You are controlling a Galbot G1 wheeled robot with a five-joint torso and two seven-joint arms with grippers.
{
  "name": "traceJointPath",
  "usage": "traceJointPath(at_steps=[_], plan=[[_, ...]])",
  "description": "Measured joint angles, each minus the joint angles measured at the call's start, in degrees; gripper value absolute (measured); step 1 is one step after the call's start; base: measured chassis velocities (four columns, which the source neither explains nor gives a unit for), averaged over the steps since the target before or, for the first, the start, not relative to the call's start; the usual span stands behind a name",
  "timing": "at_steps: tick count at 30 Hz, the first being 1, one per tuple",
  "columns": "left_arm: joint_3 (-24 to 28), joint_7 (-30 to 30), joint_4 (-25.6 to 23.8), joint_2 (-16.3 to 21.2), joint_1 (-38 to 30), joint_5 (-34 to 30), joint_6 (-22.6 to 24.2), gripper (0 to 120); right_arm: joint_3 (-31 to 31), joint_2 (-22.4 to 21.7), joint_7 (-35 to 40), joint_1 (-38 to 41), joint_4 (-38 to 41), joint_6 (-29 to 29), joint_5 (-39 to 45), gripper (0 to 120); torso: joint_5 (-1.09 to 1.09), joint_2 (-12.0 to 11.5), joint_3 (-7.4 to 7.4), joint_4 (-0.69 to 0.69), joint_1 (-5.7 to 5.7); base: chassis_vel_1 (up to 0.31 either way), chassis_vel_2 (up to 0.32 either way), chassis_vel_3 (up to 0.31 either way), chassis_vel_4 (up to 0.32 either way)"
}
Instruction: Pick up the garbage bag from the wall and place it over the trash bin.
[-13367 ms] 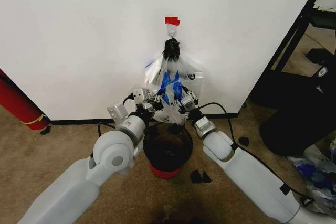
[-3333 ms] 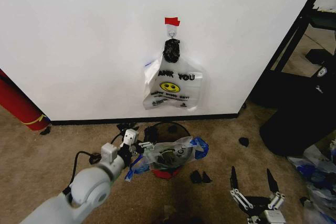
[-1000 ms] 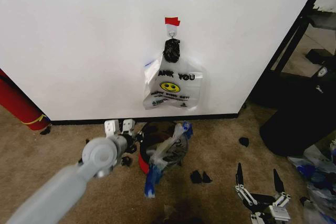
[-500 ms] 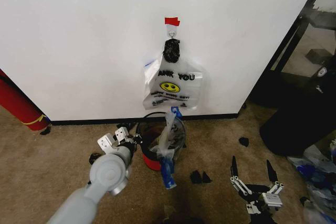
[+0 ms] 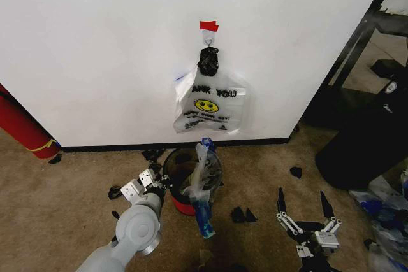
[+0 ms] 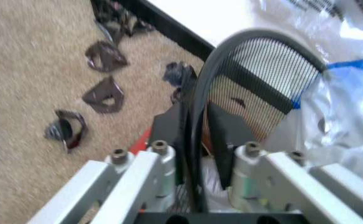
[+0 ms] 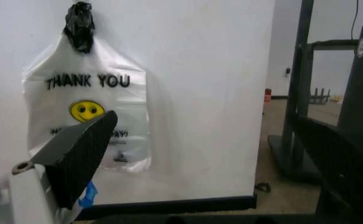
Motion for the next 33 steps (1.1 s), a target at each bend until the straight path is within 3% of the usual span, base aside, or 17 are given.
traceJointPath(at_steps=[8, 13, 15, 22, 23, 25, 29, 33], plan=[[-0.9, 1.0, -3.9, 2.5, 1.9, 4.0, 2.4, 50, -0.3, -1.3, 1.1, 0.6, 1.6, -3.9, 0.0, 100, 0.00, 0.0, 0.00, 0.01, 0.00, 0.000, 0.000, 0.000, 0.000], [-2.5, 2.2, -8.2, 4.4, 3.3, 10.5, 3.6, 71, -1.3, -4.5, 1.2, 1.8, 3.9, -11.4, -0.3, 100, -0.01, 0.0, 0.00, 0.00, 0.00, 0.000, 0.000, 0.000, 0.000], [-3.1, 2.5, -9.2, 4.7, 3.5, 11.4, 4.0, 75, -1.7, -5.3, 1.6, 2.3, 4.2, -13.0, 0.1, 100, 0.00, 0.0, 0.00, 0.00, 0.00, 0.000, 0.000, 0.000, 0.000], [-2.7, 8.7, -13.0, 9.3, 2.5, 18.0, 3.7, 99, -4.6, -12.3, 7.0, 7.6, 9.7, -37.1, 13.5, 100, 0.00, 0.0, 0.01, -0.01, 0.01, 0.000, 0.000, 0.000, 0.000], [-2.7, 8.7, -13.0, 9.3, 2.5, 18.0, 3.7, 99, -4.6, -12.3, 7.0, 7.6, 9.7, -37.1, 13.5, 100, 0.00, 0.0, 0.01, -0.01, 0.01, 0.000, 0.000, 0.000, 0.000], [-2.4, 10.4, -14.3, 10.6, 2.3, 18.9, 3.8, 100, -4.9, -14.4, 9.4, 10.1, 10.9, -44.2, 18.4, 100, 0.00, 0.0, 0.01, -0.04, 0.01, 0.000, 0.000, 0.000, 0.000], [-3.4, 12.8, -17.1, 12.7, 3.3, 22.1, 4.2, 100, -7.2, -19.2, 13.2, 18.1, 11.7, -54.5, 30.3, 100, -0.01, 0.0, 0.01, 0.02, 0.01, 0.000, 0.000, 0.000, 0.000], [-4.3, 14.2, -18.2, 13.9, 3.8, 24.0, 4.6, 100, -9.7, -21.5, 14.7, 24.1, 11.4, -59.8, 36.0, 100, 0.00, 0.0, 0.01, 0.00, 0.01, 0.000, 0.000, 0.000, 0.000]])
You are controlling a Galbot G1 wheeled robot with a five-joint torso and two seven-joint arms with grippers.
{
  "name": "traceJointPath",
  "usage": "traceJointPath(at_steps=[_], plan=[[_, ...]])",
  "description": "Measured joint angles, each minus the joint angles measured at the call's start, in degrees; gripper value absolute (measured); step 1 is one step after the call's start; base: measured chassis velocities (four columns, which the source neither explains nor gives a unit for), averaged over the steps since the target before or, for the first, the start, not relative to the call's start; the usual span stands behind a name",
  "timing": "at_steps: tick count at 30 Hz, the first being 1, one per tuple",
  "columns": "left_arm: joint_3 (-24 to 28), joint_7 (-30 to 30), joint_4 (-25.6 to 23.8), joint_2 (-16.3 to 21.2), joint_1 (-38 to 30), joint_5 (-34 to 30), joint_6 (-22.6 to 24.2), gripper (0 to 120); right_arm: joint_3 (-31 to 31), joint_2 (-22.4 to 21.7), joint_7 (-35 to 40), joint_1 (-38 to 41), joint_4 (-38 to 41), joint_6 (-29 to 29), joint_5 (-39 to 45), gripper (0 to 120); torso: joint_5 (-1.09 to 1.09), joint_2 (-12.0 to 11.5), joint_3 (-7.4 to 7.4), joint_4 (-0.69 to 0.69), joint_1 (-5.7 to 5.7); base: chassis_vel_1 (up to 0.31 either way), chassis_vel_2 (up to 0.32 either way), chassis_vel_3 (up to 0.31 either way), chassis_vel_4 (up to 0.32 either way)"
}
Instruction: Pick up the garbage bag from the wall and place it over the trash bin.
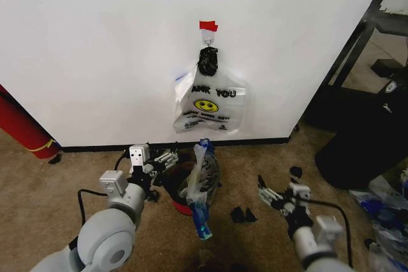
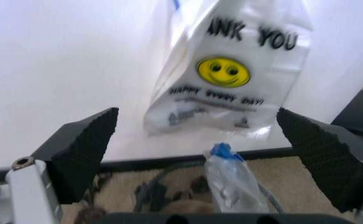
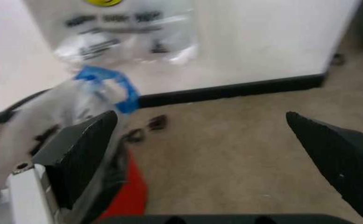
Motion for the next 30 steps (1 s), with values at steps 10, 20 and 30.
traceJointPath(at_steps=[10, 20, 30], plan=[[-0.1, 3.3, -0.5, -2.2, 1.8, 7.6, 0.6, 100, -11.8, 1.6, 12.4, 17.4, -5.6, -13.6, 14.8, 100, -0.01, 0.0, 0.00, 0.00, 0.00, 0.000, 0.000, 0.000, 0.000], [0.1, 3.3, 0.7, -2.7, 2.8, 8.5, 0.6, 100, -20.8, 9.2, 30.6, 26.3, -10.7, -18.2, 20.0, 100, -0.01, 0.0, 0.00, 0.01, 0.00, 0.000, 0.000, 0.000, 0.000], [1.0, 3.2, 1.9, -2.6, 2.2, 8.2, 0.6, 100, -22.4, 16.9, 45.0, 30.1, -15.9, -18.0, 27.5, 100, -0.01, 0.0, 0.00, 0.00, -0.01, 0.000, 0.000, 0.000, 0.000]])
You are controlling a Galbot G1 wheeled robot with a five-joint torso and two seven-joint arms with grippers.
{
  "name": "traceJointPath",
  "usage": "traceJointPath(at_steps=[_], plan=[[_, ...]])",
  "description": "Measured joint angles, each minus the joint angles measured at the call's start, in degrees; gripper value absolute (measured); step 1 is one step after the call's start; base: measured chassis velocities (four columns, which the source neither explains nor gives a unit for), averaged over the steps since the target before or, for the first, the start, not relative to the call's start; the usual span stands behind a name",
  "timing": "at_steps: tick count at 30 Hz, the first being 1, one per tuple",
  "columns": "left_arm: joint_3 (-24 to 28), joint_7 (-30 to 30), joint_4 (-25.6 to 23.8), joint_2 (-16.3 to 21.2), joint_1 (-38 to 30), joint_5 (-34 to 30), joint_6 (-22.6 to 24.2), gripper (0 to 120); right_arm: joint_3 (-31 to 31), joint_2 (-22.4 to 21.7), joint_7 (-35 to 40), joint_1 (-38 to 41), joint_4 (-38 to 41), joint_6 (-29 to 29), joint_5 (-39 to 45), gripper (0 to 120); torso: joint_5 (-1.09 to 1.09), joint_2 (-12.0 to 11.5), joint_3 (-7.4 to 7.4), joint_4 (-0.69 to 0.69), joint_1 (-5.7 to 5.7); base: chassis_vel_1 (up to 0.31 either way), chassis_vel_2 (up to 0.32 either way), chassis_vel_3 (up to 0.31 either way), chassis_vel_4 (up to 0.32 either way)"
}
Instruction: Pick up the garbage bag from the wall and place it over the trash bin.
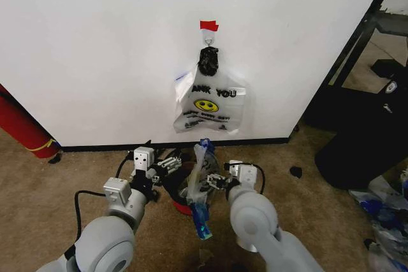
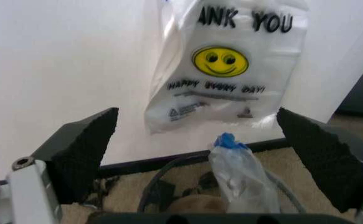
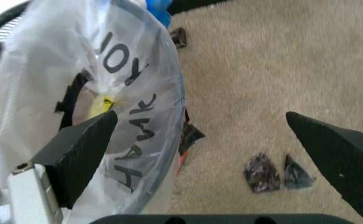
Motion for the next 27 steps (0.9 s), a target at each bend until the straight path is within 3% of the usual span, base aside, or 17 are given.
traceJointPath(at_steps=[6, 22, 27], plan=[[0.4, -0.2, 0.7, -0.2, -0.1, -0.2, 0.0, 100, 1.6, 3.7, 4.4, 2.6, -4.2, 0.1, 5.6, 100, 0.00, 0.0, 0.00, 0.00, 0.00, 0.000, 0.000, 0.000, 0.000], [0.9, -1.2, 1.4, -0.4, -0.2, -1.8, 0.3, 100, 1.6, 7.5, 7.6, 7.5, -12.4, 0.0, 9.3, 99, 0.00, 0.0, 0.00, 0.00, 0.00, 0.000, 0.000, 0.000, 0.000], [0.9, -1.2, 1.4, -0.5, -0.3, -2.0, 0.3, 100, 1.8, 8.7, 7.6, 7.2, -13.6, 0.1, 8.7, 84, 0.00, 0.0, 0.00, 0.00, 0.00, 0.000, 0.000, 0.000, 0.000]])
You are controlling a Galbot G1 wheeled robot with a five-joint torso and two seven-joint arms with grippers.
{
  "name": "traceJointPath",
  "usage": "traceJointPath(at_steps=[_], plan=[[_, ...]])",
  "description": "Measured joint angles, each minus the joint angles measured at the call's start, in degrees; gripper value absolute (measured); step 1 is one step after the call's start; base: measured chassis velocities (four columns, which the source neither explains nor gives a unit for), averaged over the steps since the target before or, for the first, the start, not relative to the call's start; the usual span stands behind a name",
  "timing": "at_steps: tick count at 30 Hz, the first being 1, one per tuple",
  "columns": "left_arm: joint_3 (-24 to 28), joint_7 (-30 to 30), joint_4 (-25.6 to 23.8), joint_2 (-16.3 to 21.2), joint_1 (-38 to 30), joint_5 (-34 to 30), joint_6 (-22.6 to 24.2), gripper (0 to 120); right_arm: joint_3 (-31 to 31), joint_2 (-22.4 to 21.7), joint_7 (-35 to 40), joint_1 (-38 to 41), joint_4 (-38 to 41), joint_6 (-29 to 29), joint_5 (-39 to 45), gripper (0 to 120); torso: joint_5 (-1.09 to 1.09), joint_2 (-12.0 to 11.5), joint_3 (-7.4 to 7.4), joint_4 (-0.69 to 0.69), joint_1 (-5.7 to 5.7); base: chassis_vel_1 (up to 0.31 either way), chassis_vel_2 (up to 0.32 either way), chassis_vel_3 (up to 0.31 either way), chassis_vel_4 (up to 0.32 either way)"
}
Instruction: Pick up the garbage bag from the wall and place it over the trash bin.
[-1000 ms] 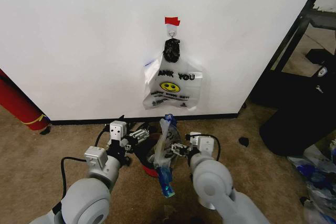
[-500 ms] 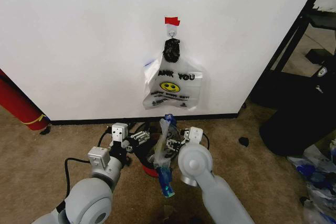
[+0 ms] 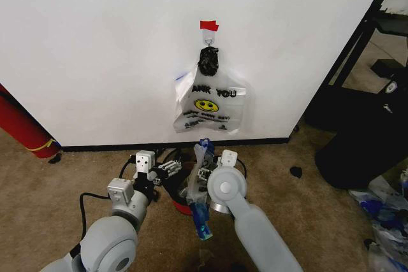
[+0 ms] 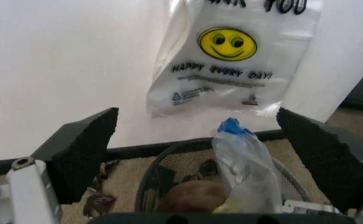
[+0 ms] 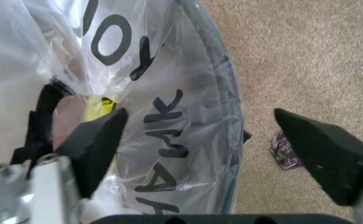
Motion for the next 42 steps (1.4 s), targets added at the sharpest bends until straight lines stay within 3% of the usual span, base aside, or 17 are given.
traceJointPath(at_steps=[6, 9, 12, 14, 23, 31, 42], plan=[[0.5, 0.0, 0.1, -0.6, 0.4, 0.2, 0.0, 100, 1.2, 0.9, 0.0, -1.9, 0.7, 0.4, -0.7, 59, 0.00, 0.0, 0.00, 0.00, 0.00, 0.000, 0.000, 0.000, 0.000], [0.7, 0.0, 0.3, -0.6, 0.4, 0.2, 0.0, 100, 1.5, 1.2, -0.1, -2.1, 0.6, 0.6, -0.9, 53, 0.00, 0.0, 0.00, 0.00, 0.00, 0.000, 0.000, 0.000, 0.000], [0.8, 0.1, 0.2, -0.5, 0.1, 0.4, 0.0, 100, 2.4, 1.9, -0.2, -2.1, 0.0, 0.7, -1.1, 38, 0.00, 0.0, 0.00, 0.00, 0.00, 0.000, 0.000, 0.000, 0.000], [0.8, 0.1, 0.1, -0.5, 0.1, 0.4, 0.0, 100, 2.5, 1.9, -0.2, -2.1, 0.0, 0.7, -1.1, 36, 0.00, 0.0, 0.00, 0.00, 0.00, 0.000, 0.000, 0.000, 0.000], [1.1, 0.1, -0.2, 0.0, -0.4, 0.2, 0.0, 100, 2.9, 2.5, -0.2, -2.3, 0.3, 1.1, -2.2, 1, 0.01, 0.0, 0.00, 0.00, 0.00, 0.000, 0.000, 0.000, 0.000], [1.3, 0.1, 0.2, 0.0, -0.3, 0.2, 0.1, 100, 4.0, 3.7, -1.8, -3.5, 0.3, 2.5, -4.5, 0, 0.00, 0.0, 0.00, 0.00, 0.00, 0.000, 0.000, 0.000, 0.000], [1.3, -0.6, -0.3, 1.0, -2.1, -1.4, 1.2, 100, 6.8, 3.9, -15.8, -9.9, 5.9, 10.0, -13.3, 0, 0.00, 0.0, 0.00, -0.01, 0.00, 0.000, 0.000, 0.000, 0.000]])
